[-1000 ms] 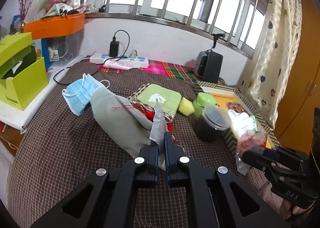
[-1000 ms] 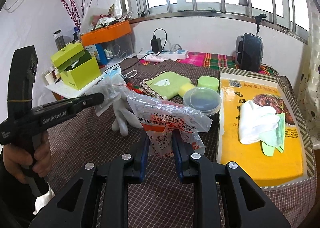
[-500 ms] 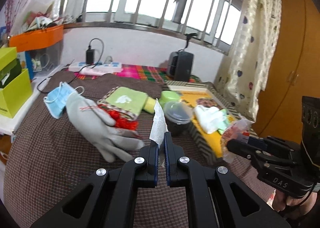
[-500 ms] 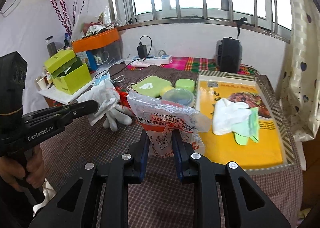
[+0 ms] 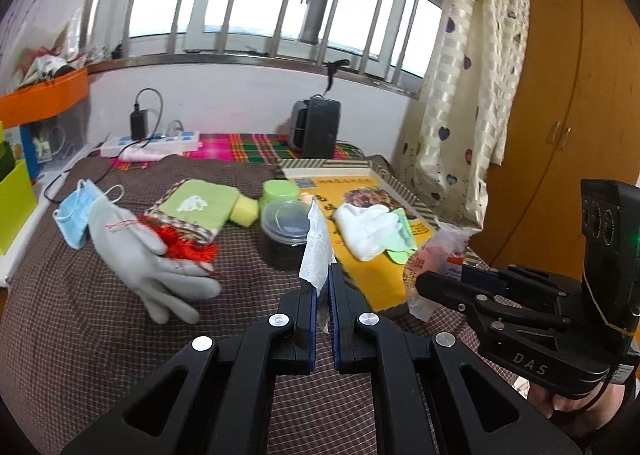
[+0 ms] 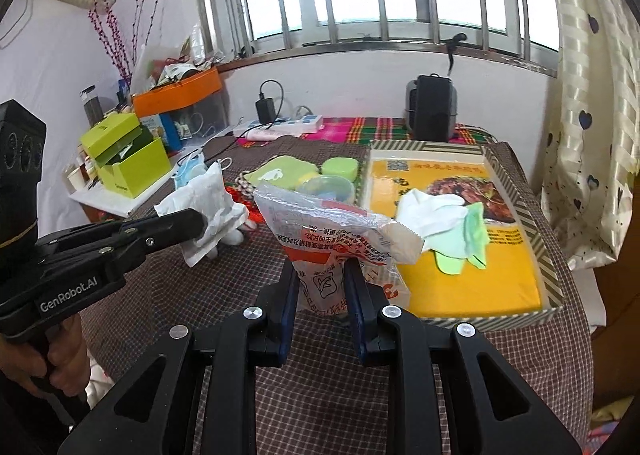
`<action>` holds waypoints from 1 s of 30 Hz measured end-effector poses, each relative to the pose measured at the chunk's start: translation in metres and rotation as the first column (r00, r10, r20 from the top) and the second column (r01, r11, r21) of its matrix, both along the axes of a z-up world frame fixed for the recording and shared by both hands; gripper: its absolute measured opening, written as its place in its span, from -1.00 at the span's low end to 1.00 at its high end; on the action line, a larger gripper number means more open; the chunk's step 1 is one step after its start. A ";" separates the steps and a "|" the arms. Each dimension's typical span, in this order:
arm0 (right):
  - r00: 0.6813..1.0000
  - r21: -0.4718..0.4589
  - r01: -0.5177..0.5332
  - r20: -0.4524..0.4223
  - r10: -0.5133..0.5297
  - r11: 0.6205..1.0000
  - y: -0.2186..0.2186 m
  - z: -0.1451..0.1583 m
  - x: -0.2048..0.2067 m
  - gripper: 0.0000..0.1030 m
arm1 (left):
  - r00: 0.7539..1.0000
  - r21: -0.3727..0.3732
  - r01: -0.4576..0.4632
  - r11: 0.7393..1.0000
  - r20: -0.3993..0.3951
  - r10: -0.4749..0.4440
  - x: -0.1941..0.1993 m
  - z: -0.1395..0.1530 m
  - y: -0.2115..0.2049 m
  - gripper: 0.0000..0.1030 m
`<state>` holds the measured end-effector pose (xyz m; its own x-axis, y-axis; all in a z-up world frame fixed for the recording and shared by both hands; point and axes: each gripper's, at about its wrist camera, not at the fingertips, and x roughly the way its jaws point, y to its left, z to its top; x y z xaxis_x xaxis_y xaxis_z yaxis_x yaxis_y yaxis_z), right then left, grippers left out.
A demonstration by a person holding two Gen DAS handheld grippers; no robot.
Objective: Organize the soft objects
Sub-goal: 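Lift the gray glove with left gripper while right gripper holds the bag, then lower the gray piece and plastic bag onto the yellow box, open both grippers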
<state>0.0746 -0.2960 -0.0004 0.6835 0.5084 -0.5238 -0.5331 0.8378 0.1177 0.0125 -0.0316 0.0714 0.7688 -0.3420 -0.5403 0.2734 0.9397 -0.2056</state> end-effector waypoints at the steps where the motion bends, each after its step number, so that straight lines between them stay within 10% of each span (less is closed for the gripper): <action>1: 1.000 0.001 0.005 -0.001 -0.005 1.000 -0.003 0.000 0.002 -0.53 | 1.000 0.003 0.008 1.000 -0.003 -0.008 0.003 0.000 -0.006 -0.89; 25: 0.963 -0.077 0.197 -0.173 -0.207 0.977 -0.061 -0.050 0.109 -0.51 | 0.962 0.003 0.217 0.976 -0.167 -0.214 0.109 -0.052 -0.107 -0.89; 30: 0.961 -0.074 0.220 -0.156 -0.229 0.973 -0.063 -0.047 0.110 -0.16 | 0.964 -0.007 0.214 0.977 -0.160 -0.212 0.112 -0.051 -0.103 -0.61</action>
<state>0.1845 -0.3591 -0.0476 0.6800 0.3190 -0.6602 -0.3081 0.9414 0.1375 0.1248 -0.1349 0.0205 0.5829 -0.4823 -0.6540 0.4320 0.8656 -0.2534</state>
